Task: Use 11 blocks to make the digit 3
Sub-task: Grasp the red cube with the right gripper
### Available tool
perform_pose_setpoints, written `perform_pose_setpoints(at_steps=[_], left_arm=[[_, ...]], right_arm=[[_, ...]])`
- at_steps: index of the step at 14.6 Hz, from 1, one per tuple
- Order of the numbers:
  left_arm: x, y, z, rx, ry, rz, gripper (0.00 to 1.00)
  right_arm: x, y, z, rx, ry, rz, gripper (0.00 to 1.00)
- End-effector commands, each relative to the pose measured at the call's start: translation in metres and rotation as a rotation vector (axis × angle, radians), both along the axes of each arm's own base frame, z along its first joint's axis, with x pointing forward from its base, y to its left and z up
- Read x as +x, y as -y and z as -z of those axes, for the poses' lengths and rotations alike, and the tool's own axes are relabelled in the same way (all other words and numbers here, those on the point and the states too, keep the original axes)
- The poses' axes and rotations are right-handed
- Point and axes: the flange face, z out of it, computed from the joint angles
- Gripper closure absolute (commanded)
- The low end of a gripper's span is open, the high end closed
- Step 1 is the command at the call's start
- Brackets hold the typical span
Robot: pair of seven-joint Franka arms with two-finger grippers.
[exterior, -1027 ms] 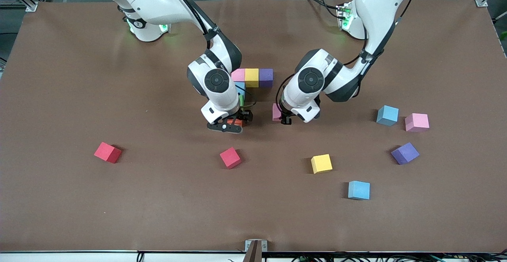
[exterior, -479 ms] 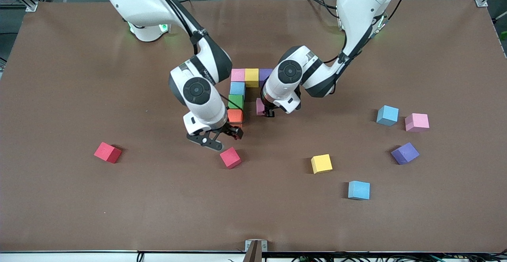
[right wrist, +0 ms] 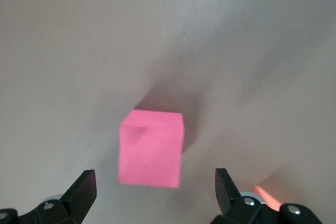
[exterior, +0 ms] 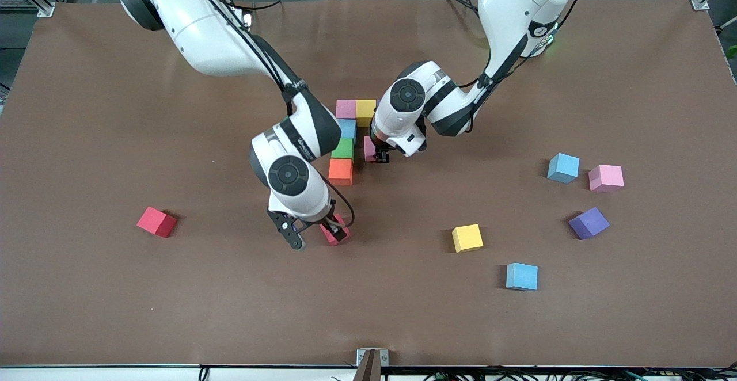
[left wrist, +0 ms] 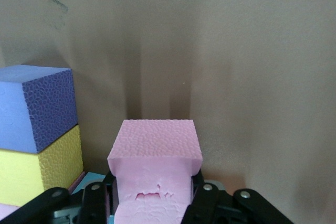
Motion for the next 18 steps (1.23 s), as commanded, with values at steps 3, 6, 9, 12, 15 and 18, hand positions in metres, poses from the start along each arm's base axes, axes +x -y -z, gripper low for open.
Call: perform_pose_setpoints(at_steps=[3,6,9,12,15,18], left_arm=[[-0.004,0.013,0.009,0.005,0.017,0.004,0.75],[-0.010,0.019,0.016,0.002,0.031,0.009,0.75],[-0.016,0.022,0.018,0.002,0.038,0.015,0.75],[-0.021,0.029,0.019,-0.017,0.048,0.018,0.75],[-0.016,0.027,0.019,-0.013,0.090,0.042,0.75],[-0.015,0.027,0.018,-0.019,0.095,0.041,0.75]], right_arm=[[0.010,0.003,0.021,-0.024,-0.019,0.063,0.00],[0.007,0.001,0.037,-0.054,-0.020,0.057,0.00],[0.005,-0.003,0.043,-0.049,-0.016,0.054,0.00],[0.004,-0.008,0.043,-0.041,-0.008,0.050,0.00],[0.002,-0.012,0.043,-0.035,0.000,0.053,0.06],[0.000,-0.016,0.043,-0.033,0.006,0.050,0.32]])
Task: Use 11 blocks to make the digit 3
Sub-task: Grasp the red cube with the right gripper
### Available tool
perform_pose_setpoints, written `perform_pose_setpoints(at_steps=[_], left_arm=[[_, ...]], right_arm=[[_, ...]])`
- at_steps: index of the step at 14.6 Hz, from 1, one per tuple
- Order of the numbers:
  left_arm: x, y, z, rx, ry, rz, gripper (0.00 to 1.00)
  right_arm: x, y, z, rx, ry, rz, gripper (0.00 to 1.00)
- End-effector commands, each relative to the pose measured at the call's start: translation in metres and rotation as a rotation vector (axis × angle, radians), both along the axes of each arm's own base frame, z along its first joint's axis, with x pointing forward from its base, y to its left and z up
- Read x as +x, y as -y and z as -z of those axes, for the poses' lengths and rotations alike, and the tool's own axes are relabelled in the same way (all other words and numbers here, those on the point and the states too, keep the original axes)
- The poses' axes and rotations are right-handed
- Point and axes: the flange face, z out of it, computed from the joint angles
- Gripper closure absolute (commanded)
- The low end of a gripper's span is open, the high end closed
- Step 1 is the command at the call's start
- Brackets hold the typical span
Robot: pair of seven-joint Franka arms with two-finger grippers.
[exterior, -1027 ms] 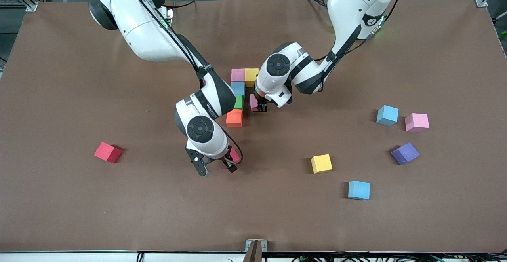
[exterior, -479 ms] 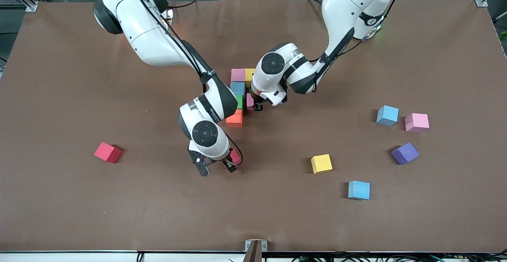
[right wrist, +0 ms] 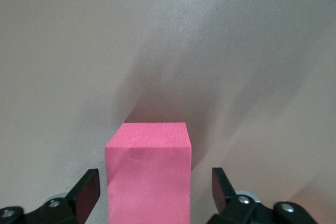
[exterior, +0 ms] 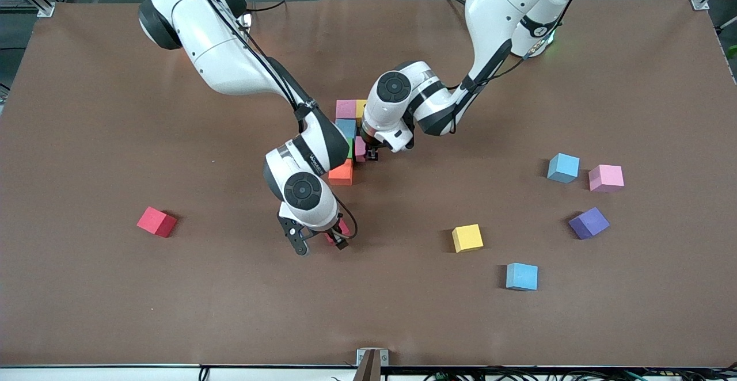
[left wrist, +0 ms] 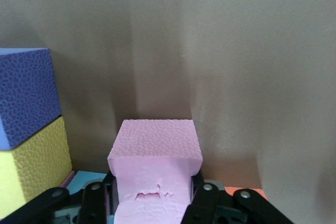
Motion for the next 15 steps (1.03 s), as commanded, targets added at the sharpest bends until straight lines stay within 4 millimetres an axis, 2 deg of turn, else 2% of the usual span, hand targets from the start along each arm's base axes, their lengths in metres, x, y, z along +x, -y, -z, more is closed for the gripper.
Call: perform_pose_setpoints(at_steps=[1,4,5,6,10,12,13,14,15], left_arm=[[0.002,0.004,-0.001,-0.008,0.024,-0.003,0.75],[0.000,0.007,-0.001,-0.018,0.032,-0.023,0.75],[0.001,0.006,0.000,-0.014,0.036,-0.024,0.75],[0.000,0.006,0.001,-0.010,0.038,-0.022,0.75],[0.000,0.006,0.006,-0.008,0.032,-0.025,0.75],[-0.001,0.007,0.008,-0.007,0.030,-0.024,0.74],[-0.001,0.007,0.008,-0.007,0.028,-0.024,0.72],[-0.001,0.006,0.011,-0.006,0.025,-0.025,0.68],[-0.001,0.007,0.010,-0.007,0.026,-0.025,0.60]], right_arm=[[0.003,-0.005,0.001,-0.002,0.021,0.013,0.41],[0.000,-0.011,0.002,0.000,0.037,0.001,0.76],[0.000,-0.010,0.002,0.000,0.037,-0.002,0.93],[0.001,-0.009,0.002,0.000,0.038,-0.016,1.00],[-0.002,-0.011,-0.006,-0.004,0.045,-0.263,1.00],[-0.012,-0.022,-0.019,-0.032,0.055,-0.475,1.00],[-0.012,-0.019,-0.016,-0.027,0.044,-0.558,1.00],[-0.012,-0.018,-0.023,-0.022,0.048,-0.614,1.00],[-0.012,-0.018,-0.026,-0.023,0.049,-0.636,1.00]])
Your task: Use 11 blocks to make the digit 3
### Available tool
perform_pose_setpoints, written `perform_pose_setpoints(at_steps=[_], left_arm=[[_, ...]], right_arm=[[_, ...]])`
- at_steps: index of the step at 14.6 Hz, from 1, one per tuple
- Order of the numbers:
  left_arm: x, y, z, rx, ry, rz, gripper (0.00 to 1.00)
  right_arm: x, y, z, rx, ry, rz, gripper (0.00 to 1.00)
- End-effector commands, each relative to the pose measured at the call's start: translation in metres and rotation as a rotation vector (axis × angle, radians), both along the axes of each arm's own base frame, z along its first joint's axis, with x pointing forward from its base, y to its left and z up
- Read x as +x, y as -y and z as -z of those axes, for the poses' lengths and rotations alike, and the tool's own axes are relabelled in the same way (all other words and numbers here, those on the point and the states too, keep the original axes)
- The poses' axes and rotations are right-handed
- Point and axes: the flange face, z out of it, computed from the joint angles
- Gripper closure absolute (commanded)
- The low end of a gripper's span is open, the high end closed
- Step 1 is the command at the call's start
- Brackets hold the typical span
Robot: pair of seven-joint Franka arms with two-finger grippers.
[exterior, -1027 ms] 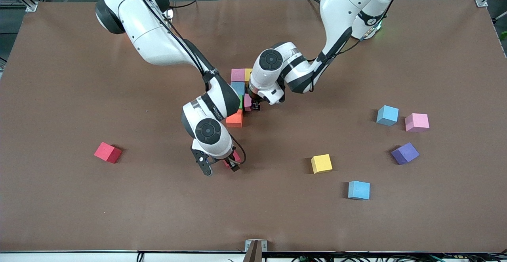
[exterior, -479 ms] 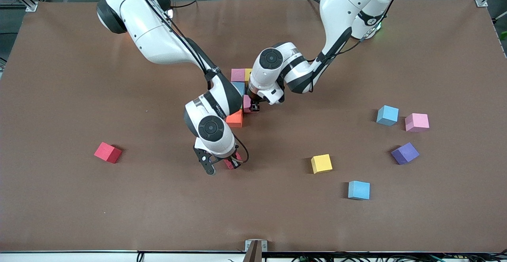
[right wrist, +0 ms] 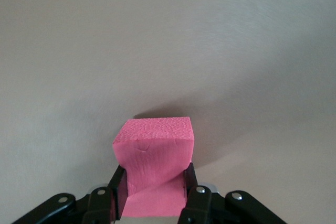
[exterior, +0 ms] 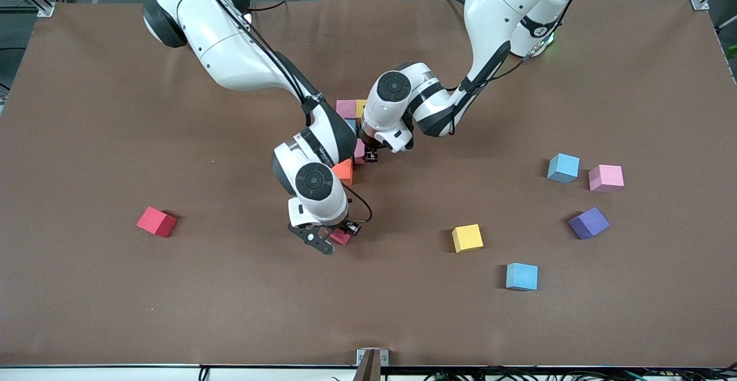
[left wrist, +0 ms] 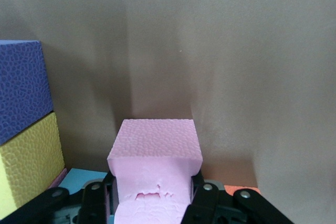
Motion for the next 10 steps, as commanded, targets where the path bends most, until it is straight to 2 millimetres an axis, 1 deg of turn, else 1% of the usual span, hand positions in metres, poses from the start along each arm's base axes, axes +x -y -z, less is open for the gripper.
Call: perform_pose_setpoints(at_steps=[1,2,3,4,7,8,10], left_arm=[[0.000,0.004,0.007,0.006,0.012,-0.004,0.50],[0.000,0.004,0.007,0.007,0.014,0.000,0.29],[-0.001,0.004,0.007,0.009,0.016,0.004,0.01],[0.000,0.003,0.005,0.010,0.018,0.006,0.00],[0.002,0.001,-0.001,0.030,0.030,0.024,0.00],[0.003,-0.001,-0.013,0.060,0.055,0.054,0.00],[0.007,-0.006,-0.045,0.103,0.081,0.069,0.00]], right_arm=[[-0.003,0.003,-0.014,-0.020,-0.011,-0.126,1.00],[-0.006,0.002,-0.017,-0.030,-0.026,-0.170,1.00],[-0.010,0.001,-0.019,-0.038,-0.040,-0.203,1.00],[-0.014,0.003,-0.015,-0.045,-0.053,-0.221,1.00],[-0.030,0.011,-0.015,-0.044,-0.047,-0.255,1.00],[-0.035,0.012,-0.013,-0.046,-0.051,-0.258,1.00],[-0.042,0.012,-0.012,-0.047,-0.060,-0.264,1.00]])
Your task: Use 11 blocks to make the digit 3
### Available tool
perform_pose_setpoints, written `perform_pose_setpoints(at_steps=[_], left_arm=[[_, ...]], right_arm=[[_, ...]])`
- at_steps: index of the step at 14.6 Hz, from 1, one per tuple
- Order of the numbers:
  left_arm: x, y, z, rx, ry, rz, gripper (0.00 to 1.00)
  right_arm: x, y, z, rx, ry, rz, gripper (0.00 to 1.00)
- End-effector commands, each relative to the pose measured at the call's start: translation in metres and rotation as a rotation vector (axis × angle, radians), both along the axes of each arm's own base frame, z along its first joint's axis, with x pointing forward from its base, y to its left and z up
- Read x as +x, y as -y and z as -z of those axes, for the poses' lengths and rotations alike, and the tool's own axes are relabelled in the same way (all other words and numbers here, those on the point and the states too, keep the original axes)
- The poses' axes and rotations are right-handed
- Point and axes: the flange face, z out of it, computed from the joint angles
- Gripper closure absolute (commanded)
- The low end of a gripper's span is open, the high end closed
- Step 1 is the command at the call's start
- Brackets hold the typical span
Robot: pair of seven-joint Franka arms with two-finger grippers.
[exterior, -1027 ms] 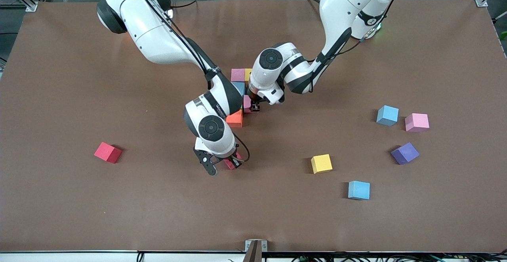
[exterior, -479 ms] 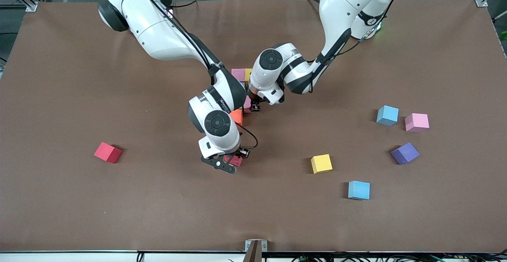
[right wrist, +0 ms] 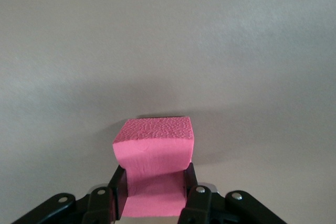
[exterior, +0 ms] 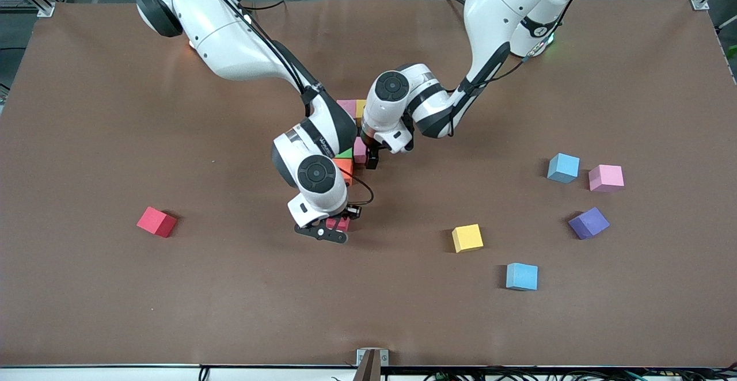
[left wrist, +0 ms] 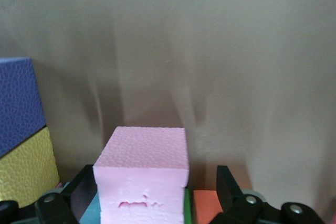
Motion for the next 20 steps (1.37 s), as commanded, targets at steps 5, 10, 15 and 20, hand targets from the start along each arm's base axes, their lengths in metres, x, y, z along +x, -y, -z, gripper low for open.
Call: perform_pose_setpoints(at_steps=[5,10,15,20], left_arm=[[0.030,-0.037,-0.115,0.113,0.111,0.094,0.00],[0.091,-0.101,-0.172,0.174,0.139,0.260,0.00],[0.141,-0.171,-0.196,0.224,0.112,0.448,0.00],[0.176,-0.226,-0.232,0.239,0.099,0.656,0.00]], right_arm=[[-0.039,0.013,-0.008,0.031,0.006,-0.067,1.00],[-0.056,0.018,-0.006,0.033,0.001,-0.090,1.00],[-0.061,0.017,-0.001,0.040,0.001,-0.097,1.00],[-0.061,0.018,0.003,0.038,-0.003,-0.107,1.00]])
